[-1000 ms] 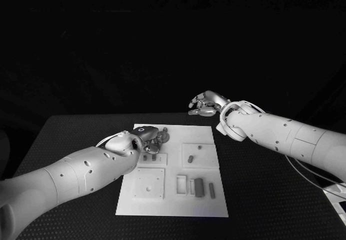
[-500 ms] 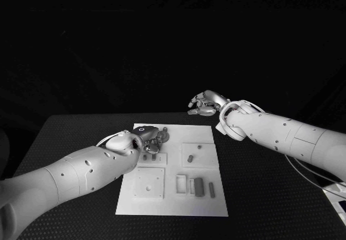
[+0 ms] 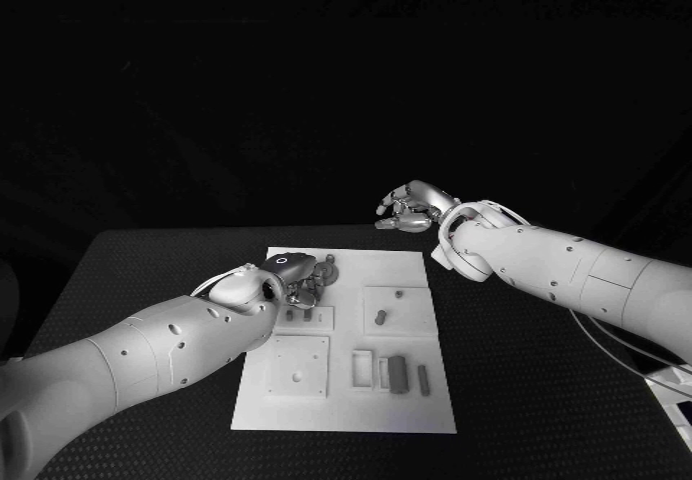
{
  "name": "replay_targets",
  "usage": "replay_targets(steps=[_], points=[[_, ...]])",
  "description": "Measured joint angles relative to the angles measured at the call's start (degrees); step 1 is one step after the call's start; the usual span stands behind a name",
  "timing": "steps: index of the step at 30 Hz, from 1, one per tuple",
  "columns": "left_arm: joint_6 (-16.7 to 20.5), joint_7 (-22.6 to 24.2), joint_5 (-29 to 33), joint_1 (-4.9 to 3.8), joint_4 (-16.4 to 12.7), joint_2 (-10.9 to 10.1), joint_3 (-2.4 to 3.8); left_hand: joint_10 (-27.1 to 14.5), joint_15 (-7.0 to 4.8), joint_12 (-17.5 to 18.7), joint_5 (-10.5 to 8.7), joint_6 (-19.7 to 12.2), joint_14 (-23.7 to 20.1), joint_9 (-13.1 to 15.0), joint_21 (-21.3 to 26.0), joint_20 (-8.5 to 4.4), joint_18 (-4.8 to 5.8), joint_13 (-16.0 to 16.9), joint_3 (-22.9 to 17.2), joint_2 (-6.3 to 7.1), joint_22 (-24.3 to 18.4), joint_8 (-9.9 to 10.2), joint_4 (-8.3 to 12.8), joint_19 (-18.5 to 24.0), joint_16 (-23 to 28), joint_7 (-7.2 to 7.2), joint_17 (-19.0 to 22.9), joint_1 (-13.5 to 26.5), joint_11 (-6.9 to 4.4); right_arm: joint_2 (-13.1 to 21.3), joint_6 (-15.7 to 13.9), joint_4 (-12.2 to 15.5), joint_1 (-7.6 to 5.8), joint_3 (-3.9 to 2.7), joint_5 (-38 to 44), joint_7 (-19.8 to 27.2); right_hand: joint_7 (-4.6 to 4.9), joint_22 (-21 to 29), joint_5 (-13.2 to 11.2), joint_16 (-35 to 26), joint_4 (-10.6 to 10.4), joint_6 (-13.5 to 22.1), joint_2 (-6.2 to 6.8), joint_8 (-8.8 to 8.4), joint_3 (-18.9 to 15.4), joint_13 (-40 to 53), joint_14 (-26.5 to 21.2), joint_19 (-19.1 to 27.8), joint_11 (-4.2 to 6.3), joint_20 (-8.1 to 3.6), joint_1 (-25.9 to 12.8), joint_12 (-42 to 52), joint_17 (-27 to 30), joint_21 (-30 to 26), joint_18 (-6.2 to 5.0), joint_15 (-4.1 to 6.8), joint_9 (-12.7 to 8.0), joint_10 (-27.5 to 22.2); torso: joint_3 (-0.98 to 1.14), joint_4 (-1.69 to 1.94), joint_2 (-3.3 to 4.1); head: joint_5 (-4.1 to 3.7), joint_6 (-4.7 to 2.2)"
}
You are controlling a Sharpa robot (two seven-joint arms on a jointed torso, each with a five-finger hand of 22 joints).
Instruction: Assemble the parts on the task board
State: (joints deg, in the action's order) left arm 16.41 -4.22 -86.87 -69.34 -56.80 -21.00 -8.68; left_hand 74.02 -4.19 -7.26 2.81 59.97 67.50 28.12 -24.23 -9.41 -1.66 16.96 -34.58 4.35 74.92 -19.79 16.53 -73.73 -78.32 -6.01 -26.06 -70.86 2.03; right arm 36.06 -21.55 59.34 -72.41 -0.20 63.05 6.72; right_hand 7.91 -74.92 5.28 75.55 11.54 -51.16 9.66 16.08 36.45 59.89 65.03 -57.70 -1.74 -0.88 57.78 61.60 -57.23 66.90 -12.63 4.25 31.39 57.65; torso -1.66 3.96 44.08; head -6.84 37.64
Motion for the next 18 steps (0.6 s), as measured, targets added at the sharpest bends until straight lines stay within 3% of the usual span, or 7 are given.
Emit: replay_targets(steps=[18], points=[[3.02,2.34,4.13,0.55,-0.34,-1.32,-0.11,0.34,-0.19,0.01,0.05,0.21,0.39,0.4,-0.22,-0.1,0.01,0.23,-0.34,-0.57,-0.01,0.01,0.02,-0.31,0.01,0.21,-0.04,0.39,-0.06,-0.15,0.01,-0.5,0.0,0.0,-0.18,0.11,0.29,0.3,0.0,-2.93,-0.24,0.32,-0.24,-0.57,0.24,-3.67,-1.15,0.56,-0.31,0.54,-0.24,-3.14,2.56,-2.25,0.0,-0.1,0.31,-0.74,0.03,-0.02,0.01,0.11,-0.42]])
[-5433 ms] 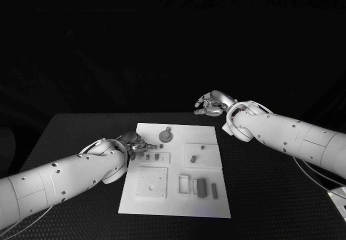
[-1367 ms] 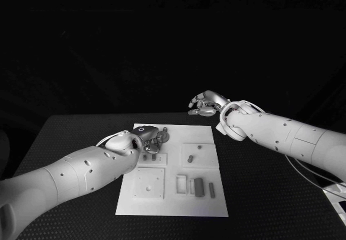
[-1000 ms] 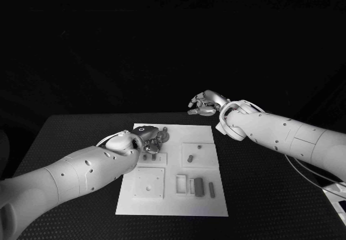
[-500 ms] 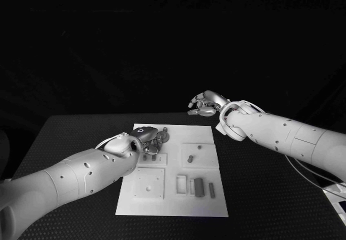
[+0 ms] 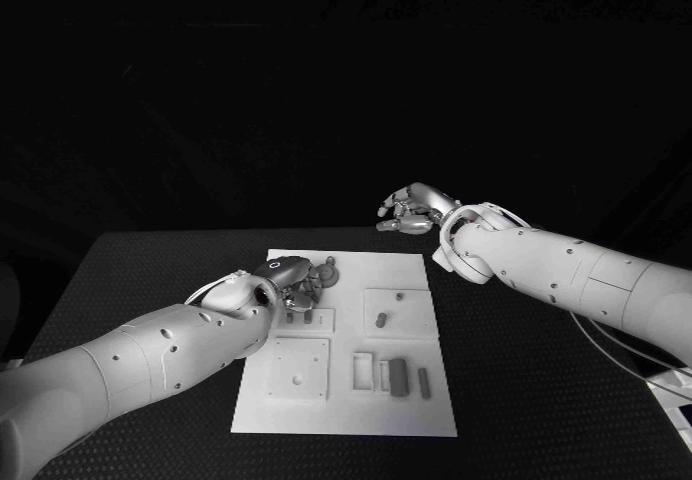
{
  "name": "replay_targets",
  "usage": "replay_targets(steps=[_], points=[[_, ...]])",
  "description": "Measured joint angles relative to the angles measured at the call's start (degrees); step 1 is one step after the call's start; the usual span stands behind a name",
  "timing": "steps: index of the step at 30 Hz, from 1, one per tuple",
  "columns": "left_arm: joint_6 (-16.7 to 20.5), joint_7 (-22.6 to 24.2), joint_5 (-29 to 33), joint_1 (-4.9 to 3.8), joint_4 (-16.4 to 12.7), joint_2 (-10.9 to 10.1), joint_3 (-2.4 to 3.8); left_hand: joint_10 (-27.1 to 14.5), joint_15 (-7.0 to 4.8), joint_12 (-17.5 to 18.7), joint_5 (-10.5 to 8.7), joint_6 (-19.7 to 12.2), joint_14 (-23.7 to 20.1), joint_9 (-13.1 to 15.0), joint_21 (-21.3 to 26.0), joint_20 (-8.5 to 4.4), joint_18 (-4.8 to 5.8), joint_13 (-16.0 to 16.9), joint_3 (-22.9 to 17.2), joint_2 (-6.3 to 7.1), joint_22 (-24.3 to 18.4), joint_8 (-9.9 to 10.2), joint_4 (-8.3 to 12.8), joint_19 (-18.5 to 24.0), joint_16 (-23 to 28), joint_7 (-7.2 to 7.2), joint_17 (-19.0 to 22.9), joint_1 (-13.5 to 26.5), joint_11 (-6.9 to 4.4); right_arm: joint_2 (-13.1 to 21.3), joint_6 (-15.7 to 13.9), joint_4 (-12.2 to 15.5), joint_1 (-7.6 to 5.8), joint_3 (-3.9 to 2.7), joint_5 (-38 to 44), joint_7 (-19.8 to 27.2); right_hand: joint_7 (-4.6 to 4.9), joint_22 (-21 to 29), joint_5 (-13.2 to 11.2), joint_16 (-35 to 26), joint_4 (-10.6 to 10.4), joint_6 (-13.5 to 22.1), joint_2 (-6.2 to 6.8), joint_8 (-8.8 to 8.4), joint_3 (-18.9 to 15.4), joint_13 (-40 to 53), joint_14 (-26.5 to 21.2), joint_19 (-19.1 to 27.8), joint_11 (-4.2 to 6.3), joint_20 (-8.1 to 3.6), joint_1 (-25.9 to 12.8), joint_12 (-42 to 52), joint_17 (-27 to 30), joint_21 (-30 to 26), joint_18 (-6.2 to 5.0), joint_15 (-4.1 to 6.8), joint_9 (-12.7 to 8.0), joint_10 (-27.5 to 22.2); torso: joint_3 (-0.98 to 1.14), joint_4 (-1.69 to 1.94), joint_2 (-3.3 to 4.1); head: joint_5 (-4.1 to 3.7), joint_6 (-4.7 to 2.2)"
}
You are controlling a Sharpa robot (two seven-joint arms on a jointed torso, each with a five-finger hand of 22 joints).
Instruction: Assemble the parts on the task board
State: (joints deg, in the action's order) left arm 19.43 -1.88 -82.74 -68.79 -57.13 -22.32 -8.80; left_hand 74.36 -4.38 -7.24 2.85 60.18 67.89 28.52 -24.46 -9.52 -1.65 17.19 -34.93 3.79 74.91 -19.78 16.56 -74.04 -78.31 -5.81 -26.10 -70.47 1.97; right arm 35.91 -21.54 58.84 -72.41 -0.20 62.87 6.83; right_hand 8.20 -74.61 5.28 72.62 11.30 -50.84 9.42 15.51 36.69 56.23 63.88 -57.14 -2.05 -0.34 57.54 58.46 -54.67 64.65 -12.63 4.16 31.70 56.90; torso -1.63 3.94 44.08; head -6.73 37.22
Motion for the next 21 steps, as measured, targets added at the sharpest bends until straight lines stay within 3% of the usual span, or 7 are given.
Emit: replay_targets(steps=[5,9,12,13,21], points=[[0.26,0.42,1.26,0.16,-0.49,-0.33,0.45,0.06,0.08,0.04,0.0,0.02,0.08,0.03,0.0,0.01,0.0,0.0,-0.21,0.01,0.0,0.01,-0.11,-0.01,0.01,0.02,0.0,0.0,0.06,-0.15,0.27,-0.49,0.0,0.0,-0.34,0.11,0.71,1.28,0.0,-4.28,0.34,1.06,0.01,-0.35,0.34,-4.21,-1.87,2.24,-0.5,1.2,-0.01,-3.72,2.44,-3.29,-0.15,-0.62,0.18,-0.5,0.0,-0.01,0.01,-0.03,-0.05],[0.25,0.76,2.23,0.19,-1.06,-0.71,1.27,0.06,0.09,0.05,-0.01,0.03,0.09,0.03,0.0,0.02,0.0,0.01,-0.21,0.03,0.0,0.04,-0.11,-0.01,0.01,0.02,0.01,-0.03,0.07,-0.29,1.0,-1.06,0.0,0.0,-0.82,0.15,1.83,4.15,0.0,-13.05,0.49,2.73,0.0,-1.01,1.12,-11.72,-5.53,6.83,-1.79,3.73,-0.6,-10.99,6.6,-9.78,-0.82,-2.22,0.45,-2.6,-0.01,-0.01,0.0,-0.04,-0.06],[0.34,1.14,2.87,0.1,-1.66,-1.06,1.55,0.06,0.09,0.07,-0.02,0.03,0.09,0.03,0.0,0.1,0.01,0.04,-0.21,0.04,0.03,0.07,-0.11,-0.09,0.02,0.02,0.01,-0.02,0.07,-0.35,1.52,-1.15,0.0,0.0,-1.12,0.16,2.27,6.4,0.0,-20.01,0.72,3.35,0.0,-1.01,1.35,-17.67,-6.77,8.95,-2.18,5.65,-0.6,-16.26,9.31,-14.29,-1.63,-3.37,0.79,-2.77,-0.02,0.02,-0.01,-0.04,-0.06],[0.4,1.24,3.04,0.08,-1.83,-1.12,1.61,0.06,0.09,0.1,-0.02,0.03,0.09,0.03,0.0,0.1,0.0,0.05,-0.21,0.05,0.04,0.1,-0.1,-0.09,0.03,0.02,0.01,-0.02,0.07,-0.35,1.65,-1.15,0.01,0.0,-1.19,0.15,2.4,6.94,0.0,-21.88,0.72,3.48,0.0,-1.0,1.35,-19.21,-7.45,9.52,-2.39,6.23,-0.6,-17.67,9.91,-15.51,-1.63,-4.25,0.85,-2.77,-0.02,0.02,-0.01,-0.04,-0.07],[0.93,1.88,4.02,0.06,-3.35,-1.72,2.64,0.06,0.07,0.26,-0.03,0.03,0.11,0.0,-0.22,0.1,0.0,0.1,-0.2,0.07,0.04,0.24,-0.1,-0.09,0.04,0.02,0.01,-0.02,0.08,-0.36,2.49,-1.27,0.01,0.01,-1.77,0.15,3.28,9.15,0.0,-34.69,0.88,4.34,0.0,-1.01,1.19,-28.59,-7.9,13.02,-3.49,8.82,-0.6,-24.85,12.55,-21.45,-2.05,-7.09,1.01,-2.64,-0.05,0.04,-0.02,0.08,-0.2]])
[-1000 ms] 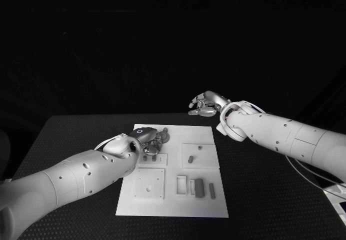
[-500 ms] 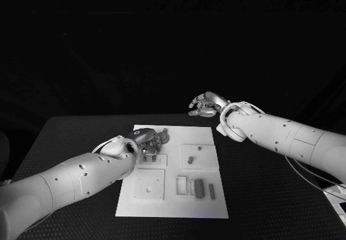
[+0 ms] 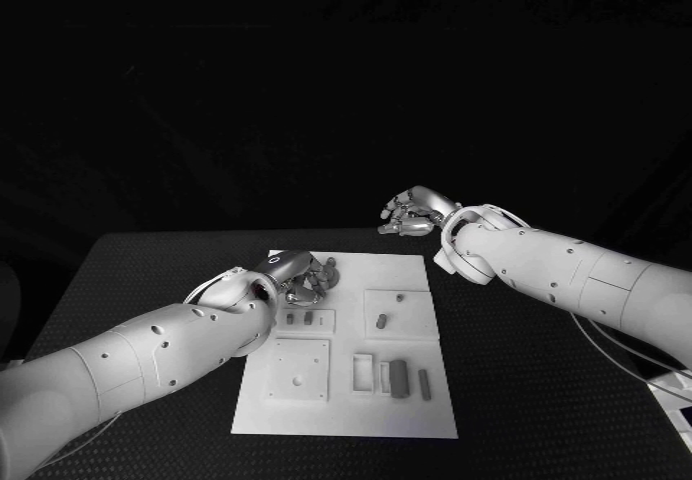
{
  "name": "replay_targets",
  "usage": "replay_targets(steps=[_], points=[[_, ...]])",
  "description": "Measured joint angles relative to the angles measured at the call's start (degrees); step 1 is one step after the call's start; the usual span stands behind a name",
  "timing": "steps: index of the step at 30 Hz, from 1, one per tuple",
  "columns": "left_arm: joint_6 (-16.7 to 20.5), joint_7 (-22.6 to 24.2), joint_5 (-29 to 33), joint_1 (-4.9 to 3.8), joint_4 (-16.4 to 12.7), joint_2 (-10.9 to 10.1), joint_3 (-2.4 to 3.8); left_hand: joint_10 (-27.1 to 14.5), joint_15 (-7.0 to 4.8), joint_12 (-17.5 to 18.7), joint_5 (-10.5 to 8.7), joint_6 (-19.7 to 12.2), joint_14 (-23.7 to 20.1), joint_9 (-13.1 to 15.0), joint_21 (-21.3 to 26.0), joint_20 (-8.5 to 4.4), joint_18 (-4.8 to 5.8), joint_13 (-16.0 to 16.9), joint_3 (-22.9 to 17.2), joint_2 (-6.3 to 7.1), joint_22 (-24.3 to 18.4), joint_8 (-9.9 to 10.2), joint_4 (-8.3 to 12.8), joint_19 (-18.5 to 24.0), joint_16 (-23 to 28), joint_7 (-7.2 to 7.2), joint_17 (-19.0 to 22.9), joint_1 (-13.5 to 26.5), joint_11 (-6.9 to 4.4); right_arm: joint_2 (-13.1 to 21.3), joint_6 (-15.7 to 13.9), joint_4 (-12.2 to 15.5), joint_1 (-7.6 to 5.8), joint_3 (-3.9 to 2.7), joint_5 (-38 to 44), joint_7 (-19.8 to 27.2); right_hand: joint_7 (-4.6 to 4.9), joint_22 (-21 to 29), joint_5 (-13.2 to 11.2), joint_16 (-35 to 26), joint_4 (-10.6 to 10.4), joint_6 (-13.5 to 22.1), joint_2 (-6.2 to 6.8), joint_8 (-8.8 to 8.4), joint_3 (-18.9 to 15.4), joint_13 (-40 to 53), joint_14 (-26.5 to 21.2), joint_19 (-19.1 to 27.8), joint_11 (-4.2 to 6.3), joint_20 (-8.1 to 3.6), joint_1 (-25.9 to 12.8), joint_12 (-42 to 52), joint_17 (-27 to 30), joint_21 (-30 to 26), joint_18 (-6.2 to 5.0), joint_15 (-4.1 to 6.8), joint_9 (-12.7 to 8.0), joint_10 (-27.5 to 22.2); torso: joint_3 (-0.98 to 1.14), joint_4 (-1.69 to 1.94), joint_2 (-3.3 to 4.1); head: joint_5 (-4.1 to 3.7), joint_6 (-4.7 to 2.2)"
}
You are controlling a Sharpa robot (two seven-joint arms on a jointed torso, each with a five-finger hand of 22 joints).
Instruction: Assemble the parts on the task board
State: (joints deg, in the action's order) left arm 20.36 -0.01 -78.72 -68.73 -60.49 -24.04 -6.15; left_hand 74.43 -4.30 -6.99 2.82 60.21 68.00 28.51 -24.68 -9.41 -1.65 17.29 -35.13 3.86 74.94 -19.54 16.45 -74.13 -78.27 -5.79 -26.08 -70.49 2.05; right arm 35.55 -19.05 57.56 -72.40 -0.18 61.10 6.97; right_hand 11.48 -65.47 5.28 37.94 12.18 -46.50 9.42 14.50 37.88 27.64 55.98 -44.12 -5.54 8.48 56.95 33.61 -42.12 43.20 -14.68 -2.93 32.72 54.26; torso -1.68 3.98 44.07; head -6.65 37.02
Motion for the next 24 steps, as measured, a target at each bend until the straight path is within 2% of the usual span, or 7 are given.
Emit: replay_targets(steps=[3,7,13,16,18,24], points=[[-0.01,0.02,0.18,-0.2,-0.63,-0.66,0.14,0.29,-0.15,0.08,0.0,0.0,0.22,0.0,0.0,-0.12,0.0,0.0,-0.15,0.06,0.0,-0.16,0.15,-0.14,0.0,0.0,0.0,-0.05,-0.1,0.02,0.29,-0.05,0.0,0.0,-0.22,0.0,0.12,0.4,0.0,-3.92,0.0,0.14,0.0,0.0,0.0,-2.17,-0.56,1.37,-0.49,0.65,0.0,-1.47,1.07,-1.72,-0.01,-1.02,-0.06,-0.12,-0.01,-0.01,-0.01,0.05,-0.02],[-0.16,0.02,0.33,-0.77,-1.65,-1.94,0.24,0.32,-0.1,-0.02,-0.01,-0.01,0.29,-0.03,0.0,-0.18,0.0,0.0,-0.14,0.01,-0.01,-0.26,0.16,-0.23,0.0,-0.01,0.0,0.0,-0.09,0.11,0.63,-0.14,0.0,0.0,-0.52,0.01,0.05,0.7,0.0,-7.64,0.16,0.46,-0.02,0.0,-0.16,-4.27,-0.84,2.59,-0.71,1.26,0.02,-2.88,2.01,-3.29,-0.02,-1.85,-0.29,-0.3,0.0,-0.02,-0.03,0.09,-0.03],[-0.5,0.06,0.86,-1.73,-2.76,-4.26,0.34,0.32,-0.09,-0.06,-0.01,-0.02,0.29,-0.09,0.0,-0.11,0.01,0.0,-0.14,-0.07,-0.01,-0.26,0.16,-0.31,0.0,-0.03,0.01,0.1,-0.09,0.19,1.08,-0.32,0.01,0.0,-1.01,0.03,0.23,0.71,0.0,-9.07,0.16,0.64,-0.23,0.0,-0.16,-5.27,-0.87,2.83,-0.93,1.49,0.23,-3.35,2.18,-3.85,-0.01,-1.93,-0.43,-0.11,0.0,0.01,-0.03,0.12,-0.09],[-0.75,0.06,1.28,-2.3,-3.83,-5.5,0.41,0.32,-0.09,-0.07,-0.01,-0.03,0.29,-0.08,0.0,-0.1,0.01,0.01,-0.14,-0.07,-0.01,-0.26,0.16,-0.31,0.01,-0.03,0.01,0.25,-0.09,0.19,1.29,-0.47,0.17,0.0,-1.22,0.03,0.4,0.71,0.0,-9.82,0.16,0.81,-0.53,0.0,-0.16,-5.8,-0.95,3.12,-1.13,1.79,0.54,-3.7,2.23,-4.25,0.01,-2.37,-0.55,-0.31,0.0,0.02,-0.03,0.19,-0.1],[-0.94,0.04,1.48,-2.49,-4.38,-6.15,0.43,0.32,-0.08,-0.08,-0.01,-0.03,0.31,-0.08,0.0,-0.1,0.01,0.08,-0.14,0.0,-0.02,-0.25,0.17,-0.31,0.01,-0.03,0.01,0.33,-0.09,0.19,1.4,-0.54,0.36,0.0,-1.35,0.03,0.21,0.71,0.0,-10.09,0.16,1.03,-0.53,0.0,-0.16,-6.05,-1.0,3.33,-1.24,1.74,0.54,-3.7,2.16,-4.26,0.01,-2.42,-0.58,-0.42,0.0,0.02,-0.03,0.28,-0.1],[-2.02,-0.14,1.86,-2.98,-4.41,-6.6,0.45,0.32,0.0,-0.08,-0.02,-0.03,0.38,-0.05,0.0,-0.1,0.01,0.08,-0.23,0.0,-0.02,-0.2,0.07,-0.31,0.01,-0.04,0.01,0.33,-0.09,0.2,1.63,-0.69,0.52,0.02,-1.71,0.03,0.22,0.71,0.0,-10.48,0.28,1.04,-0.53,0.0,-0.29,-6.46,-1.12,3.6,-1.33,1.87,0.54,-3.92,2.06,-4.51,0.02,-2.54,-0.69,-0.51,-0.02,0.03,-0.02,0.49,-0.1]])
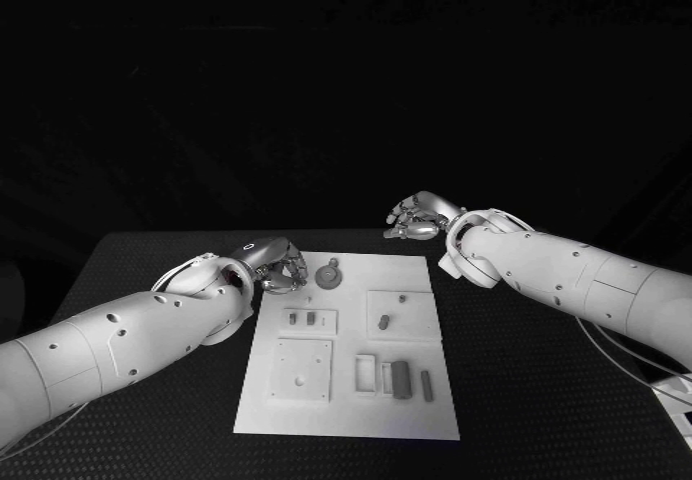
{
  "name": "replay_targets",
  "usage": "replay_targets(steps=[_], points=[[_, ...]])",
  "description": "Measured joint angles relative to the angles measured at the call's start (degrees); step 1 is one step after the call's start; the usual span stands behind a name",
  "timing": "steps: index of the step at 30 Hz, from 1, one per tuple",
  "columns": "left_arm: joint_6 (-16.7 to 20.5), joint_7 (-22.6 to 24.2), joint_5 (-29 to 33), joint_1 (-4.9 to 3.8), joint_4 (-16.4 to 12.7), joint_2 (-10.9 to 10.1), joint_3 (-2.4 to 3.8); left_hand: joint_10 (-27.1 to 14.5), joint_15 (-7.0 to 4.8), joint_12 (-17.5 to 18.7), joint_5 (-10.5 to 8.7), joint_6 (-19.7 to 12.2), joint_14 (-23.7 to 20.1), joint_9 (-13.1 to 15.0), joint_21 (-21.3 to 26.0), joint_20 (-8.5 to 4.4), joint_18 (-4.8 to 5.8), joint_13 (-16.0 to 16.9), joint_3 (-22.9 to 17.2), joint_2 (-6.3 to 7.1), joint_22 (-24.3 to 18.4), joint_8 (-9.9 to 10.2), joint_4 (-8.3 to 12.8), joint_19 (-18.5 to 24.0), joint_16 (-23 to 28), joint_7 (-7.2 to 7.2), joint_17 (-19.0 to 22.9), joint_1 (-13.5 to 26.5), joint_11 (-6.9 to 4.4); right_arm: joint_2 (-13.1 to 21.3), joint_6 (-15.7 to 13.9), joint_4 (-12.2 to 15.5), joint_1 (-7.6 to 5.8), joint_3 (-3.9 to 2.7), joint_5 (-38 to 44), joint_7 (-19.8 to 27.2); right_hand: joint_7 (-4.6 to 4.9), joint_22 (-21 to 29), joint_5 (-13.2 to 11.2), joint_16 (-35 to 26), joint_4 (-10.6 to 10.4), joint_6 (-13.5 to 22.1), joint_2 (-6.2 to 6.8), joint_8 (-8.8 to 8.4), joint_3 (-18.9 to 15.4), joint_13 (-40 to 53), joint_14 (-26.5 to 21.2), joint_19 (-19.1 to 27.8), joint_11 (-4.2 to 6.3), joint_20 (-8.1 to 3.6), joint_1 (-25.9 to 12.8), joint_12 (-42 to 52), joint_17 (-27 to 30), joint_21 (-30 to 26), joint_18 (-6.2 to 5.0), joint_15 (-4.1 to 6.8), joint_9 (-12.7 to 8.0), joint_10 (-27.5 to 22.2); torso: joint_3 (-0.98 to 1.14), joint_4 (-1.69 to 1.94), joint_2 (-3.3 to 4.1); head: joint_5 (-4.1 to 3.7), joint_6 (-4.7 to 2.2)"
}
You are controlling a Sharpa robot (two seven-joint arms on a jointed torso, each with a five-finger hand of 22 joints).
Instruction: Assemble the parts on the task board
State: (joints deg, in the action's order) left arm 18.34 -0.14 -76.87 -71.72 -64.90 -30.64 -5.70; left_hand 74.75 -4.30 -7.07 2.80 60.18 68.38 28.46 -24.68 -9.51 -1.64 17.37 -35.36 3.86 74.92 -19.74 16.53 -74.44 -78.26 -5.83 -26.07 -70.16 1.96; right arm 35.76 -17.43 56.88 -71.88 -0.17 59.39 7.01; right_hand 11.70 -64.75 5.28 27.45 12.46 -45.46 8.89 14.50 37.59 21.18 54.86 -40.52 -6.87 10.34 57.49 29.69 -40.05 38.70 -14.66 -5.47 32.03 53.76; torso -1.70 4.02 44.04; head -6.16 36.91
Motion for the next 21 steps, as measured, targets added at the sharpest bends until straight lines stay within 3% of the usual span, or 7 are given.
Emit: replay_targets(steps=[16,21], points=[[-2.88,-0.08,0.15,0.1,3.09,1.51,-0.17,-0.03,0.02,0.04,0.14,-0.01,0.01,0.05,0.0,0.02,0.0,-0.01,-0.03,-0.02,-0.01,-0.04,-0.03,0.0,0.0,-0.01,0.0,-0.04,-0.02,-0.04,0.23,0.13,0.13,-0.01,-0.5,0.1,-0.01,0.0,0.0,-0.3,0.03,-0.01,0.0,0.0,-0.03,-0.15,-0.09,0.0,0.0,0.0,0.0,0.0,0.01,-0.33,0.05,-0.09,0.0,0.0,0.03,-0.08,0.05,0.08,0.14],[-3.43,-0.08,0.13,0.63,3.09,1.56,-0.18,-0.04,0.04,0.08,0.14,-0.01,0.02,0.05,0.0,0.02,0.0,-0.02,-0.03,-0.11,-0.01,-0.06,-0.03,0.0,0.0,-0.01,0.01,-0.14,-0.02,-0.07,0.34,0.13,0.16,-0.01,-0.96,0.28,-0.02,0.0,0.0,-0.3,0.03,-0.02,0.0,0.0,-0.03,-0.15,-0.09,0.0,0.0,0.0,0.0,0.0,0.01,-0.33,0.07,-0.08,0.01,0.0,0.06,-0.09,0.06,0.08,0.14]])
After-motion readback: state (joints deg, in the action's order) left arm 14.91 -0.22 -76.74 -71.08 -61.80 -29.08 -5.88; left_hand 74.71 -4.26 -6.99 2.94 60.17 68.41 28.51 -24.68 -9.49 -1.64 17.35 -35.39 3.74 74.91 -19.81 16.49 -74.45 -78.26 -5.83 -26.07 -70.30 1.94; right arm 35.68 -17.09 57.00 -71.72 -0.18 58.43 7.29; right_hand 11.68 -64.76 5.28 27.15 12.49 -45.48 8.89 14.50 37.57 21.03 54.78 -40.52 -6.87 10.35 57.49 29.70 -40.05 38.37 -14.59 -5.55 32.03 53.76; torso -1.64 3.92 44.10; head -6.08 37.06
